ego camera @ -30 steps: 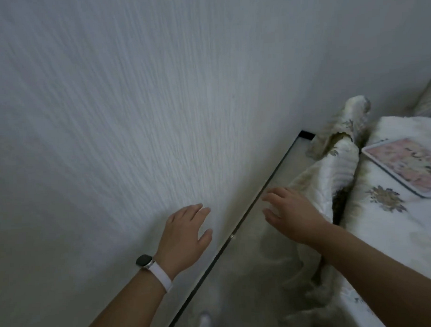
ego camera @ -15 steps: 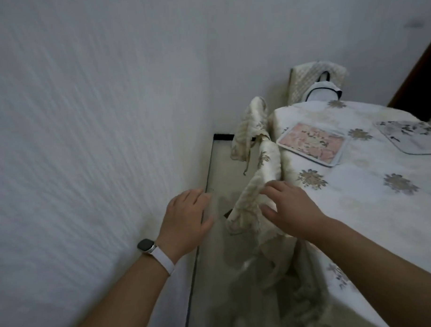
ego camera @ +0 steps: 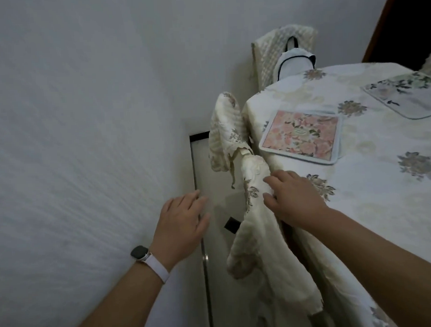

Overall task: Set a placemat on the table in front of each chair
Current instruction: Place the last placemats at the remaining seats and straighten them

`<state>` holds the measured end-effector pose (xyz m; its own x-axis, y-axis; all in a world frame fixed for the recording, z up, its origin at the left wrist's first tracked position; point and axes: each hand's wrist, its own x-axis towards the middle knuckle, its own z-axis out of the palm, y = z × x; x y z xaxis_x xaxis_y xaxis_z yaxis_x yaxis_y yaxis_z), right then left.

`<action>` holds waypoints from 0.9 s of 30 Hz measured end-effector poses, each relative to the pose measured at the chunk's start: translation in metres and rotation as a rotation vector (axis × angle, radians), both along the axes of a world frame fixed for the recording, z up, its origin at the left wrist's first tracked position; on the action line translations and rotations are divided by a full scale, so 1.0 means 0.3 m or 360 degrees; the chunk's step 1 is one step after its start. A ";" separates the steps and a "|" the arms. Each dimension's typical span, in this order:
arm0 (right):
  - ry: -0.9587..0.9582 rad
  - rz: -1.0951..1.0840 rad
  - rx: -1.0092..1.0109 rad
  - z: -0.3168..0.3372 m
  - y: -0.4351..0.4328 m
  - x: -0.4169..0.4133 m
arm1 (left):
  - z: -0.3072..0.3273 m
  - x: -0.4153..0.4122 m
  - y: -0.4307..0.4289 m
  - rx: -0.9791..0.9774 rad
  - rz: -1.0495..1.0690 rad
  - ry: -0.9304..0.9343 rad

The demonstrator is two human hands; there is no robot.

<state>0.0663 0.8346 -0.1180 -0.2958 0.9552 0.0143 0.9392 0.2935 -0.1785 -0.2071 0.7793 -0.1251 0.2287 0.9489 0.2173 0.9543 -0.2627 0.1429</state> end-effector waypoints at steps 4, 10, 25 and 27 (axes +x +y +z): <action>0.0046 -0.0074 -0.0047 -0.007 0.166 0.042 | 0.042 0.022 0.248 -0.0048 -0.0082 0.0043; 0.0185 -0.0195 0.0052 0.044 0.235 0.204 | 0.053 0.140 0.480 -0.0115 -0.0280 0.0146; 0.0273 -0.0801 -0.0104 -0.061 0.118 0.463 | -0.018 0.530 0.847 -0.0188 -0.1000 0.0334; 0.0280 -0.0888 -0.0161 -0.095 0.138 0.465 | -0.052 0.556 0.916 -0.0210 -0.1086 0.0335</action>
<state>0.2058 0.8759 -0.1464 0.2503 0.9647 -0.0817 0.9003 -0.2630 -0.3469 -0.0401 1.0543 -0.1405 0.8036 0.5952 -0.0028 0.5947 -0.8027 0.0457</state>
